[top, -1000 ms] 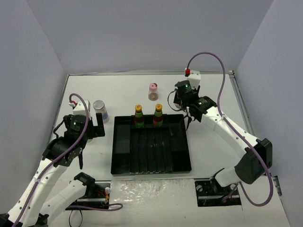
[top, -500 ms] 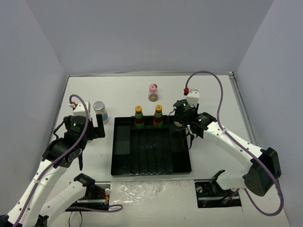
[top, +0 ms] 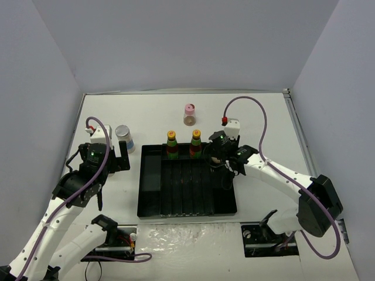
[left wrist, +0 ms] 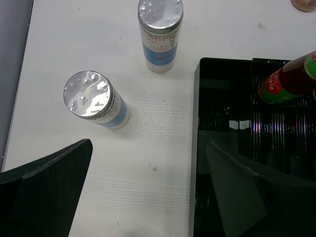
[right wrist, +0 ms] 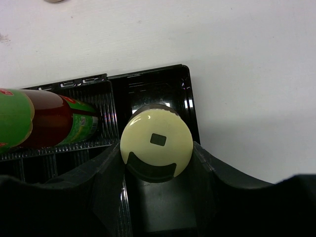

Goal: Organize the condiment bottles

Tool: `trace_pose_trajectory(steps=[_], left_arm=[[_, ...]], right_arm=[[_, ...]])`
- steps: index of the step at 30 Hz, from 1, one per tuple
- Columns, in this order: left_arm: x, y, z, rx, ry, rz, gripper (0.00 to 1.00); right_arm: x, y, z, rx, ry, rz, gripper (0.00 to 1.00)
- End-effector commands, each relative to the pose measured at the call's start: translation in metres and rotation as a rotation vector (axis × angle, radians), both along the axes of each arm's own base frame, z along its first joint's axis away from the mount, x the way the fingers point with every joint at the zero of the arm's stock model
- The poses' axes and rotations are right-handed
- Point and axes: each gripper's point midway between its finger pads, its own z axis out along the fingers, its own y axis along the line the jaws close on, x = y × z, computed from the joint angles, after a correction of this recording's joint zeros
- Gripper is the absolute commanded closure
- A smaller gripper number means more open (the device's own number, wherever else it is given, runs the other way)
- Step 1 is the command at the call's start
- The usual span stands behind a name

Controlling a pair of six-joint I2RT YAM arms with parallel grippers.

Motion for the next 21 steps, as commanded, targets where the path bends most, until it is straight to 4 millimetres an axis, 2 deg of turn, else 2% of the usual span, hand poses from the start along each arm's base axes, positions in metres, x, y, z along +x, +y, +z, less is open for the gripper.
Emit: trace_pose_trajectory(steps=[1, 5, 10, 16, 21], left_arm=[[0.009, -0.002, 0.019, -0.028, -0.063, 0.009, 0.03], [0.009, -0.002, 0.019, -0.028, -0.063, 0.009, 0.03], [0.01, -0.002, 0.019, -0.026, -0.062, 0.01, 0.03], [0.011, -0.003, 0.019, -0.025, -0.061, 0.008, 0.03], [0.011, -0.003, 0.019, -0.028, -0.062, 0.007, 0.03]], right_arm=[[0.015, 0.011, 0.003, 0.039, -0.073, -0.032, 1.0], [0.016, 0.01, -0.007, 0.014, -0.058, -0.037, 0.97], [0.015, 0.009, -0.008, 0.01, -0.056, -0.046, 0.81], [0.013, 0.002, 0.003, -0.004, -0.069, -0.064, 0.52], [0.012, -0.002, 0.009, -0.028, -0.066, -0.077, 0.44]])
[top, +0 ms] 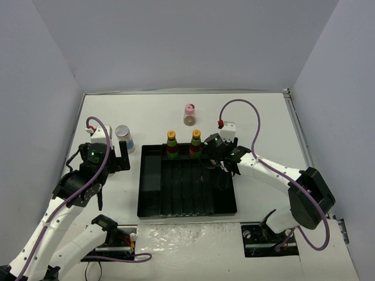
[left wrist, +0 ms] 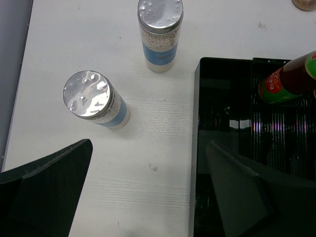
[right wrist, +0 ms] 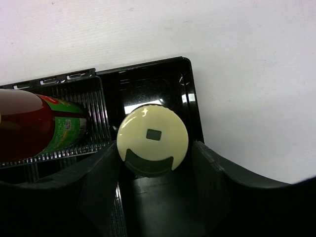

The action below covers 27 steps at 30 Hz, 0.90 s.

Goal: Organize the condiment bottles

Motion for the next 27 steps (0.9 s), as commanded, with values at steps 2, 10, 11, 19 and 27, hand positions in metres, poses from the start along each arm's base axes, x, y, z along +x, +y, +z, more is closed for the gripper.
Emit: trace_pose_trajectory(steps=[2, 10, 11, 19, 27], left_arm=[[0.011, -0.003, 0.02, -0.029, -0.065, 0.006, 0.03], [0.011, -0.003, 0.02, -0.027, -0.063, 0.006, 0.03], [0.011, -0.003, 0.02, -0.028, -0.063, 0.005, 0.03], [0.011, -0.003, 0.019, -0.029, -0.064, 0.006, 0.03], [0.012, -0.004, 0.02, -0.024, -0.063, 0.003, 0.03]], right_arm=[[0.01, -0.003, 0.036, 0.017, -0.096, -0.054, 0.41], [0.006, 0.007, 0.063, 0.063, -0.127, -0.017, 0.36], [0.006, 0.01, 0.072, 0.076, -0.14, -0.011, 0.36], [0.007, 0.001, 0.126, 0.067, -0.214, -0.032, 0.35], [0.052, 0.021, 0.178, 0.046, -0.287, -0.025, 0.31]])
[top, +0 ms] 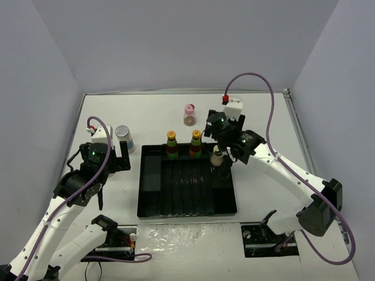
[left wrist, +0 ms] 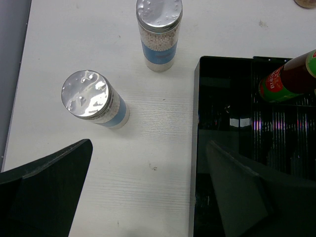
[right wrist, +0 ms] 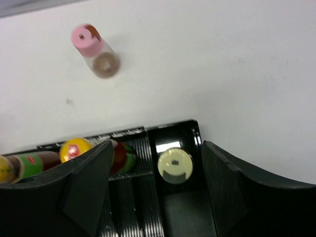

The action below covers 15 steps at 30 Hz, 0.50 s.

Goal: Organize the condiment bottles

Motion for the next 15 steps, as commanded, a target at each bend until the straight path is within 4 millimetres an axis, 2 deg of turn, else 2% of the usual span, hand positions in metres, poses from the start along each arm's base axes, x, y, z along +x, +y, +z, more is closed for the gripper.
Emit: trace_pose_trajectory(steps=[1, 3, 5, 9, 10, 12, 14, 15], left_arm=[[0.012, -0.003, 0.021, -0.025, -0.068, 0.007, 0.03], [0.011, -0.002, 0.021, -0.022, -0.068, 0.009, 0.03], [0.011, -0.002, 0.022, -0.023, -0.07, 0.009, 0.03], [0.011, -0.002, 0.023, -0.027, -0.073, 0.012, 0.03], [0.011, -0.002, 0.023, -0.028, -0.074, 0.01, 0.03], [0.01, -0.002, 0.023, -0.032, -0.076, 0.006, 0.03], [0.01, -0.003, 0.024, -0.033, -0.079, 0.004, 0.03], [0.01, -0.002, 0.024, -0.033, -0.079, 0.003, 0.03]], right_arm=[[0.045, 0.015, 0.046, -0.007, -0.08, -0.003, 0.3], [0.078, 0.031, 0.058, 0.012, -0.082, 0.036, 0.29], [0.11, 0.039, 0.07, 0.037, -0.096, 0.046, 0.28], [0.169, 0.066, 0.077, 0.104, -0.093, 0.133, 0.26], [0.181, 0.072, 0.075, 0.104, -0.088, 0.152, 0.25], [0.204, 0.083, 0.052, 0.085, -0.055, 0.181, 0.24], [0.218, 0.088, 0.052, 0.102, -0.063, 0.201, 0.23], [0.224, 0.092, 0.041, 0.102, -0.049, 0.21, 0.23]])
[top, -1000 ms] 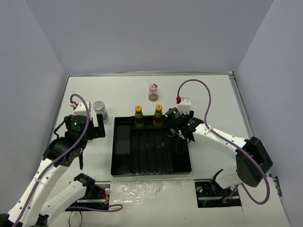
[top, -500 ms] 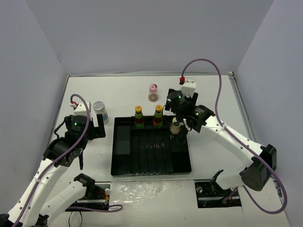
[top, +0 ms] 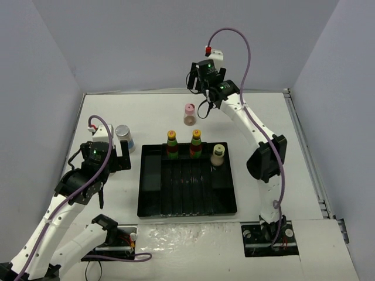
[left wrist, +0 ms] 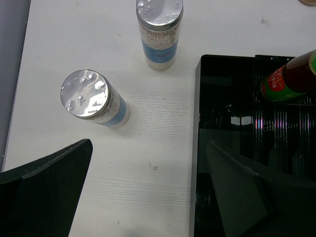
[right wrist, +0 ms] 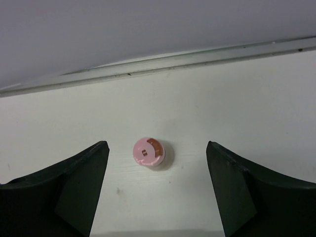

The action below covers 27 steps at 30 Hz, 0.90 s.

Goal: Organize the condiment bottles

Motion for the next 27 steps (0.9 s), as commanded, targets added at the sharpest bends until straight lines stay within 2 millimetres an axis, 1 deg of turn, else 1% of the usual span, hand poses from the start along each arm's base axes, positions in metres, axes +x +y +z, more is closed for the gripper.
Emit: trace_pose_trajectory(steps=[1, 4, 5, 7, 10, 15, 17, 23, 27], left_arm=[[0.01, -0.002, 0.025, -0.034, -0.084, 0.002, 0.03], [0.01, -0.004, 0.026, -0.044, -0.086, -0.006, 0.03], [0.01, -0.005, 0.026, -0.045, -0.087, -0.008, 0.03], [0.01, -0.005, 0.026, -0.049, -0.088, -0.008, 0.03], [0.009, -0.005, 0.027, -0.052, -0.091, -0.011, 0.03], [0.009, -0.005, 0.028, -0.056, -0.096, -0.012, 0.03], [0.009, -0.005, 0.028, -0.054, -0.095, -0.01, 0.03], [0.008, -0.005, 0.027, -0.051, -0.092, -0.011, 0.03], [0.008, -0.004, 0.026, -0.049, -0.09, -0.011, 0.03]], right_arm=[[0.022, 0.024, -0.013, 0.01, 0.019, 0.125, 0.23], [0.034, 0.031, -0.035, -0.001, 0.039, 0.148, 0.24], [0.034, 0.032, -0.034, -0.004, 0.035, 0.152, 0.23], [0.039, 0.034, -0.048, -0.018, 0.049, 0.16, 0.23], [0.042, 0.035, -0.06, -0.031, 0.061, 0.169, 0.22], [0.043, 0.035, -0.082, -0.047, 0.099, 0.174, 0.21], [0.041, 0.036, -0.093, -0.054, 0.12, 0.179, 0.21], [0.038, 0.038, -0.118, -0.069, 0.164, 0.189, 0.23], [0.034, 0.041, -0.128, -0.089, 0.181, 0.196, 0.23]])
